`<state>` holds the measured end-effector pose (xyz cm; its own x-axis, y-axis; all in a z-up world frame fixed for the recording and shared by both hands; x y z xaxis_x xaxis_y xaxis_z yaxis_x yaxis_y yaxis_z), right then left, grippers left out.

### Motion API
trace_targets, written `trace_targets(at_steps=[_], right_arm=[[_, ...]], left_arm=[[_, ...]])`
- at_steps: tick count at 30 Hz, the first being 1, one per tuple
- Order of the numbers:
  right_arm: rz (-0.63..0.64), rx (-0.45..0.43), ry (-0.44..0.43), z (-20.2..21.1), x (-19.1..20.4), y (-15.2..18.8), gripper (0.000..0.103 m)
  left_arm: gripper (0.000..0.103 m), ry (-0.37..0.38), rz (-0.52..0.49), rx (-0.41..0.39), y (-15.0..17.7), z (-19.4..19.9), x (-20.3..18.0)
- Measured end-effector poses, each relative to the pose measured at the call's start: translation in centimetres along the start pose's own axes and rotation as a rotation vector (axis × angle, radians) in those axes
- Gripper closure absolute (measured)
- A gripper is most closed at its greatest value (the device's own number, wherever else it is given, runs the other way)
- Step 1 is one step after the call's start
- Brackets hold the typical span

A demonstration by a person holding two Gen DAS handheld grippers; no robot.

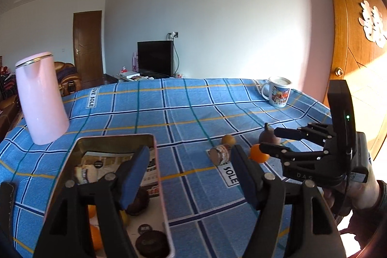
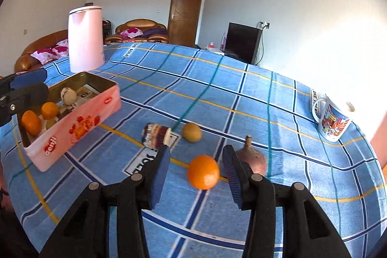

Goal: Organize fruits
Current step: 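Open both tools over the tin box to drop the fruits, then grasp the brown-and-white cut fruit with the left tool while the right tool grasps an orange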

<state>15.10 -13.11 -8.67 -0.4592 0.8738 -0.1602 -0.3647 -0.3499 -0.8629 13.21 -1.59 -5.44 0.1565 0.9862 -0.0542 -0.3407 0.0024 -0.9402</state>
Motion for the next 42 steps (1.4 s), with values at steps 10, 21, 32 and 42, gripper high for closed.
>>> trace_targets(at_steps=[10, 21, 32, 42], right_arm=[[-0.011, 0.069, -0.049, -1.9, -0.3, 0.9, 0.059], [0.013, 0.209, -0.055, -4.6, -0.2, 2.5, 0.061], [-0.084, 0.081, -0.057, -2.4, -1.7, 1.1, 0.067], [-0.156, 0.001, -0.025, -1.3, -3.2, 0.3, 0.067]], left_arm=[[0.031, 0.021, -0.009, 0.118, 1.5, -5.7, -2.2], [0.031, 0.021, -0.036, 0.157, 2.1, -7.1, -2.7], [0.031, 0.027, -0.055, 0.199, 2.6, -8.5, -3.7], [0.048, 0.051, -0.051, 0.337, 4.1, -12.4, -5.0]])
Point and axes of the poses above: each gripper's, at about its wrist camera, not at the fingertips, and z roughly against the way its jaws point, x to its left, y to its underside, the point moved 8 cm from there along -z, roughly the way its jaws point, and after that the axes turned 7 degrees about -x, right-handed, at the moved point
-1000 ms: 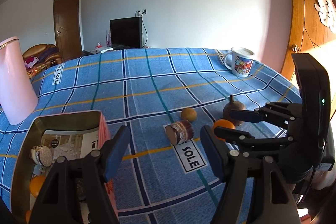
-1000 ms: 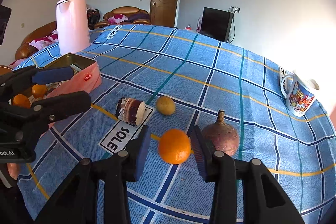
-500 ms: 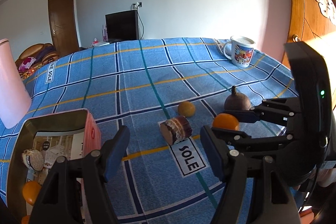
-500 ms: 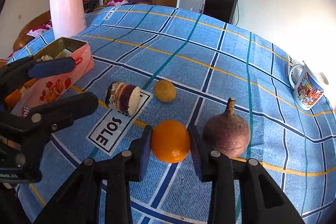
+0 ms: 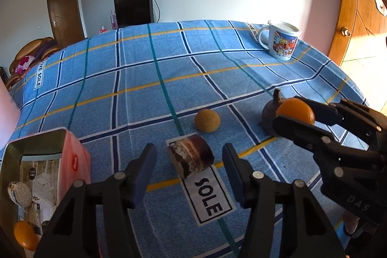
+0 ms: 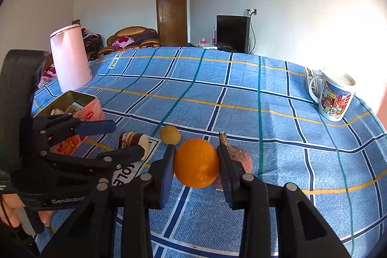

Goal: Organize fruits
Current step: 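Grasp the brown-and-white cut fruit with the left tool while the right tool grasps an orange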

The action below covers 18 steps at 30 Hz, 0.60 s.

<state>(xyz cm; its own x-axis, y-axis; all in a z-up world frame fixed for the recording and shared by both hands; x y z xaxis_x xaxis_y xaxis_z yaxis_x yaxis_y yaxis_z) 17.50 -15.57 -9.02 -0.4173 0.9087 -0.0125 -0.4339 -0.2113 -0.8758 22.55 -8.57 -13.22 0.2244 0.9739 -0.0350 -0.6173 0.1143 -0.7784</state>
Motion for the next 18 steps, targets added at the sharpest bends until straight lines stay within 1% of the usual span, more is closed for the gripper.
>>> trace_targets(at_steps=[1, 4, 6, 8, 11, 13, 18], right_arm=[[0.0, 0.0, -0.001, 0.0, 0.0, 0.0, 0.067], [0.005, -0.001, -0.008, 0.0, 0.1, 0.1, 0.067], [0.004, -0.001, -0.018, 0.0, 0.1, 0.1, 0.067], [0.001, -0.007, -0.027, 0.1, 0.2, 0.1, 0.067], [0.0, -0.027, -0.03, 0.5, 0.2, 0.0, 0.067], [0.002, -0.041, -0.028, 0.7, 0.2, -0.2, 0.067], [0.007, -0.059, -0.027, 1.1, 0.3, -0.4, 0.067]], left_arm=[[0.049, 0.005, 0.007, 0.018, 0.1, -0.4, 0.0], [0.061, 0.01, 0.02, 0.06, 0.5, -1.4, 0.0], [0.061, 0.027, 0.038, 0.052, 0.4, -1.2, 0.1], [0.061, 0.036, 0.048, 0.028, 0.2, -0.6, 0.2], [0.061, 0.05, 0.047, -0.031, -0.4, 0.5, 0.1], [0.061, 0.045, 0.045, -0.065, -0.7, 1.3, 0.1], [0.061, 0.032, 0.035, -0.116, -1.3, 2.2, 0.2]])
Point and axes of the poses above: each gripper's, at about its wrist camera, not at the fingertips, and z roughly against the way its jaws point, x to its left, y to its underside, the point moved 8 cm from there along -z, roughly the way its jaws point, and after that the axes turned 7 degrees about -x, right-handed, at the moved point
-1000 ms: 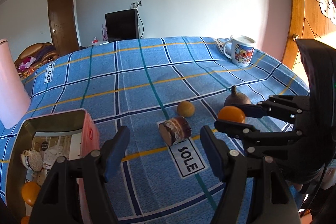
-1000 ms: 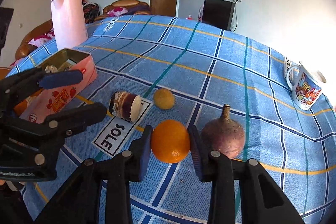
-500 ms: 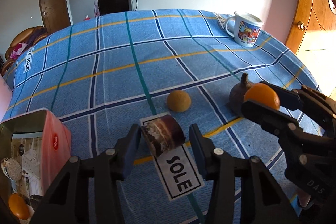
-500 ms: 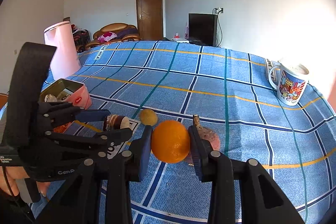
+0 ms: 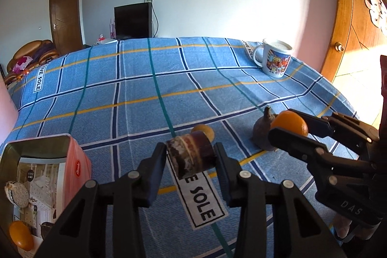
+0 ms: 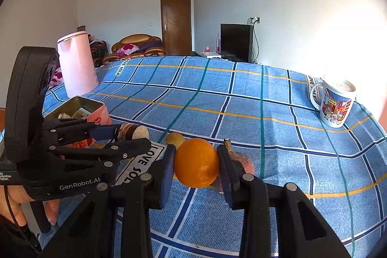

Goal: Organize fruits
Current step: 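Grasp the brown-and-white cut fruit with the left tool while the right tool grasps an orange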

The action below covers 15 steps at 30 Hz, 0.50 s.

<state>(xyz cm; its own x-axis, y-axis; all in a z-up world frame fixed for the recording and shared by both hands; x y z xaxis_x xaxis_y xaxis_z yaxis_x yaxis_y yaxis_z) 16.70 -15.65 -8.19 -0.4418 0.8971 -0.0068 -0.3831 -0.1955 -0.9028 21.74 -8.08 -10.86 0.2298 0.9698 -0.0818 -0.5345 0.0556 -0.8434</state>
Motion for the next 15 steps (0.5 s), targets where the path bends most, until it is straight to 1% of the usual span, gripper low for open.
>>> trace_targets(at_steps=[8, 15], right_arm=[[0.007, -0.036, -0.003, 0.7, 0.2, -0.2, 0.067], [0.011, -0.069, -0.004, 1.3, 0.3, -0.5, 0.067]], left_arm=[[0.061, -0.029, -0.037, -0.082, -0.8, 1.3, -0.3], [0.061, -0.049, -0.064, -0.129, -1.1, 2.2, -0.6]])
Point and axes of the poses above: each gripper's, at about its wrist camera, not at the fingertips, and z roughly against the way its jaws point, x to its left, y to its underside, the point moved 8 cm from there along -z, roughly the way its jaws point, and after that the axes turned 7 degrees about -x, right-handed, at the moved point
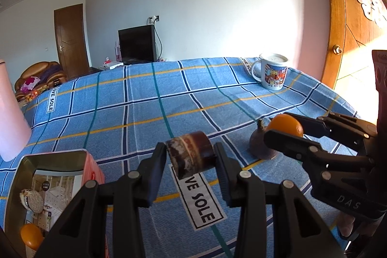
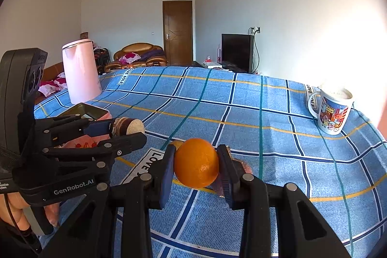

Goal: Organize fruits
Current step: 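Grasp the brown-and-white cut fruit with the left tool while the right tool grasps an orange, then carry the cut fruit and orange over the tin box and open both tools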

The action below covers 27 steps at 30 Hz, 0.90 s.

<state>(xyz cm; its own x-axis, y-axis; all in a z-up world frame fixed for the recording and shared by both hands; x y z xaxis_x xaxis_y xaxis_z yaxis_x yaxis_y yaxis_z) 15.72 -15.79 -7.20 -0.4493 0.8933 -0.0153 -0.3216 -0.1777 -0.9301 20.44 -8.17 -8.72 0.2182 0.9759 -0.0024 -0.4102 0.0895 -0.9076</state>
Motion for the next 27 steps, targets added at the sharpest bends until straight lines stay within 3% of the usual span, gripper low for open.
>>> trace_targets(at_steps=[27], right_arm=[[0.026, -0.136, 0.006, 2.5, 0.5, -1.1, 0.067]], left_arm=[[0.061, -0.043, -0.01, -0.182, -1.5, 3.7, 0.3]])
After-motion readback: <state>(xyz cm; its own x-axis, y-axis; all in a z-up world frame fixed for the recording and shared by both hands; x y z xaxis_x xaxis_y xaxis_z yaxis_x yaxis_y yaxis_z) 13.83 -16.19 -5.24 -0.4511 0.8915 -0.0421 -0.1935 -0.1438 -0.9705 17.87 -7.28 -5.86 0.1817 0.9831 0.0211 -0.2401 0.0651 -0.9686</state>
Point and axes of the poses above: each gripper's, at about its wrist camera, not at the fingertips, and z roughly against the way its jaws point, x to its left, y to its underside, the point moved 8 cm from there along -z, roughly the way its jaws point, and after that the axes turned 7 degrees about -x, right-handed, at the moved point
